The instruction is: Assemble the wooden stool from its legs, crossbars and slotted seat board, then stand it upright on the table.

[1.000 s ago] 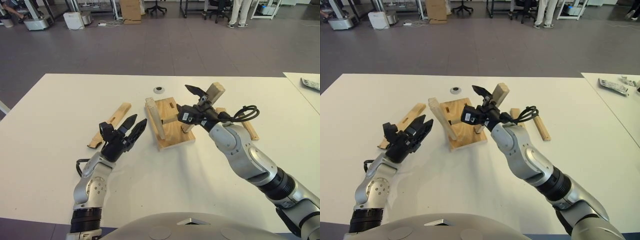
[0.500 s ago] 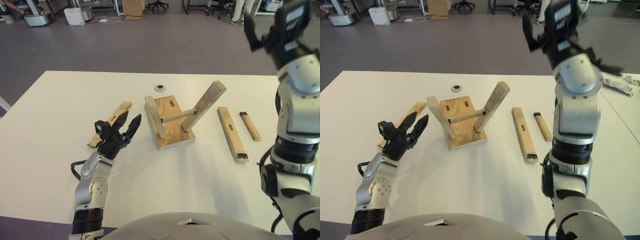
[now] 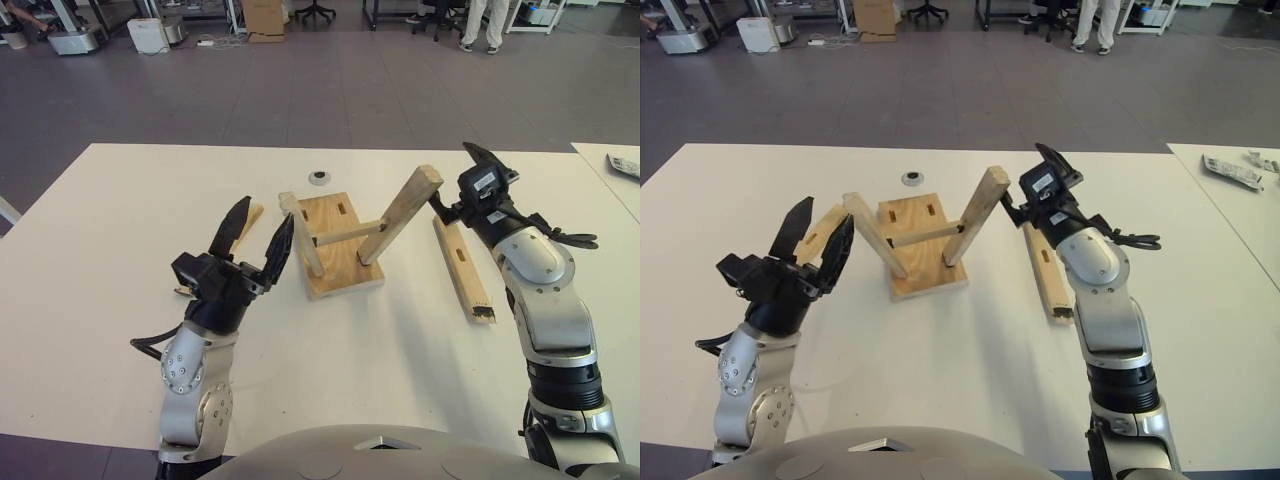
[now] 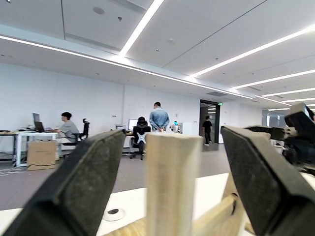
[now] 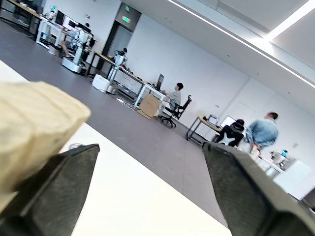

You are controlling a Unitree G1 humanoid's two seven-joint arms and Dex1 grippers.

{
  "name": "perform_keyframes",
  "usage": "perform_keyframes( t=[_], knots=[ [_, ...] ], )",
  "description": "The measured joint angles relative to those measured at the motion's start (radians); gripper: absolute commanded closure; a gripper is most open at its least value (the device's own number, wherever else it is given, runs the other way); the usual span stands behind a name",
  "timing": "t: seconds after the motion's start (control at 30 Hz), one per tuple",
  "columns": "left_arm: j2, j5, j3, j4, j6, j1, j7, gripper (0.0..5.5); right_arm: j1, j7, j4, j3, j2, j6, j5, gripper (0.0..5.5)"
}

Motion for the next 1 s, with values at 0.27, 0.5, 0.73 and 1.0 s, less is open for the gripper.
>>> perform_keyframes(
  t=[0.27, 0.5, 0.73, 1.0],
  knots=[
    [0.029, -0.047, -0.001, 0.107, 0.029, -0.086, -0.029, 1.96, 0.003, 0.001, 0.029, 0.026, -0.027, -0.04, -0.029, 1.61],
    [0.267, -0.043, -0.071, 0.176, 0.065, -0.138, -0.317, 1.96, -0.006, -0.061, -0.06, 0.167, 0.066, 0.088, -0.133, 1.61],
    [0.283, -0.038, -0.102, 0.175, 0.134, -0.197, -0.324, 1.96, -0.038, -0.082, -0.083, 0.19, 0.079, 0.159, -0.204, 1.61],
    [0.299, -0.045, -0.096, 0.13, 0.136, -0.174, -0.329, 1.96, -0.037, -0.039, -0.016, 0.148, 0.044, 0.078, -0.158, 1.61]
  ],
)
